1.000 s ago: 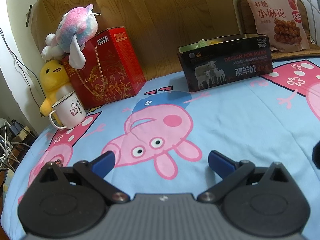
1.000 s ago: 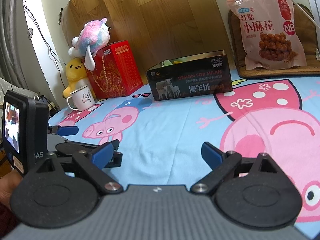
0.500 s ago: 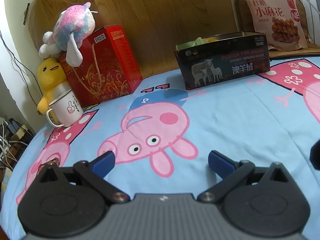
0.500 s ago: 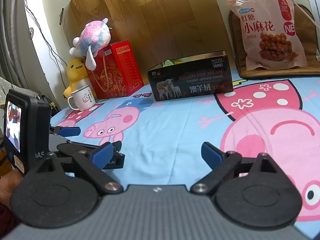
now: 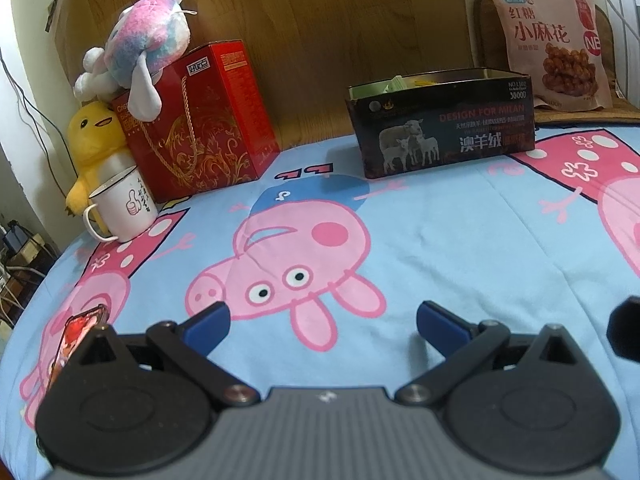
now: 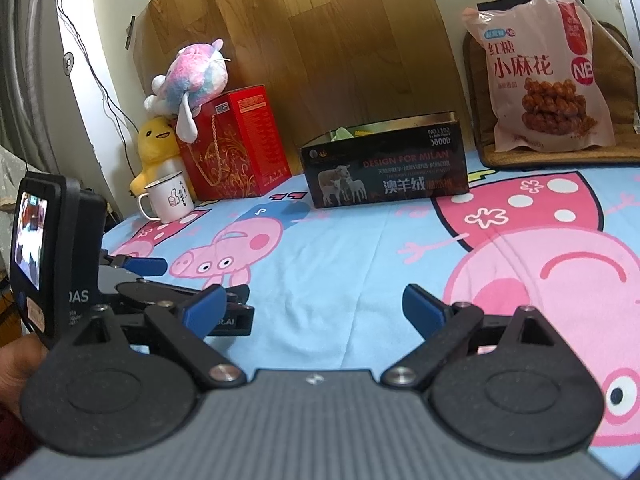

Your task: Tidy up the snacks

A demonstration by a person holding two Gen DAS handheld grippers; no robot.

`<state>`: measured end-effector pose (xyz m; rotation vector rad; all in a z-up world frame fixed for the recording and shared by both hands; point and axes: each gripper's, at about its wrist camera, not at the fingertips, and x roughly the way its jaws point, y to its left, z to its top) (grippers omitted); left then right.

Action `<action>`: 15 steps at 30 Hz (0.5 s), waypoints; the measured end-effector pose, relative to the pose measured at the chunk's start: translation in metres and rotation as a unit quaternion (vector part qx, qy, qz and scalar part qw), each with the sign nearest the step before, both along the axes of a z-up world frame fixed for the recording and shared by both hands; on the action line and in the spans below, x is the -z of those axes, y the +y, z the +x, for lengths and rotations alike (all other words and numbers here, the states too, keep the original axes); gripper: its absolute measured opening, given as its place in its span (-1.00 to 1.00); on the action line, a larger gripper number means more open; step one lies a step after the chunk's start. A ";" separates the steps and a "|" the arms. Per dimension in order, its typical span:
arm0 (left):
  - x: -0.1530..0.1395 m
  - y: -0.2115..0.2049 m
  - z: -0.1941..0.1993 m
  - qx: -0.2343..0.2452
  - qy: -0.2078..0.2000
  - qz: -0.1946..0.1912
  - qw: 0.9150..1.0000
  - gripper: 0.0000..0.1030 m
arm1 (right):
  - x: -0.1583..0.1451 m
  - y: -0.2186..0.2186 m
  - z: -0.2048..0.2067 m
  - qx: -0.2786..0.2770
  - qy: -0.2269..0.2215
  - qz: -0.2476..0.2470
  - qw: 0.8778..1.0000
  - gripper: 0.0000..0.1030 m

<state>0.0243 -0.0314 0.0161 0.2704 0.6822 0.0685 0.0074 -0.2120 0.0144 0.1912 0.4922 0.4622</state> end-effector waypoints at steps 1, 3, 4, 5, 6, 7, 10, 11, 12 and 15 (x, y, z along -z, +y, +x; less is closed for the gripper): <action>0.000 0.000 0.000 0.000 0.001 -0.001 1.000 1.00 | 0.000 0.000 0.000 0.000 0.000 0.001 1.000 0.88; 0.000 0.000 0.000 0.000 0.004 -0.006 1.000 1.00 | 0.000 0.000 0.000 0.001 0.000 0.000 1.000 0.88; 0.000 0.001 0.000 0.001 0.006 -0.009 1.000 1.00 | 0.000 0.000 0.000 0.002 -0.001 0.000 1.000 0.88; -0.001 0.001 0.000 0.002 0.007 -0.011 1.000 1.00 | -0.001 0.000 0.000 0.002 -0.001 0.000 1.000 0.88; -0.001 0.000 0.000 0.003 0.008 -0.013 1.000 1.00 | -0.001 0.000 0.000 0.003 -0.001 0.001 1.000 0.88; -0.001 0.000 0.000 0.004 0.009 -0.015 1.000 0.99 | -0.001 0.000 -0.001 0.004 -0.001 0.001 1.000 0.88; -0.001 0.000 0.001 0.006 0.013 -0.020 1.000 1.00 | -0.001 0.000 0.000 0.004 -0.001 0.001 1.000 0.88; -0.001 -0.001 0.001 0.006 0.013 -0.021 1.000 0.99 | -0.001 0.000 0.000 0.004 -0.001 0.001 1.000 0.88; -0.001 -0.001 0.001 0.007 0.013 -0.020 1.000 0.99 | -0.001 0.000 0.000 0.004 -0.001 0.001 1.000 0.88; -0.001 -0.001 0.001 0.006 0.013 -0.019 1.000 1.00 | -0.001 0.000 0.000 0.004 -0.001 0.001 1.000 0.88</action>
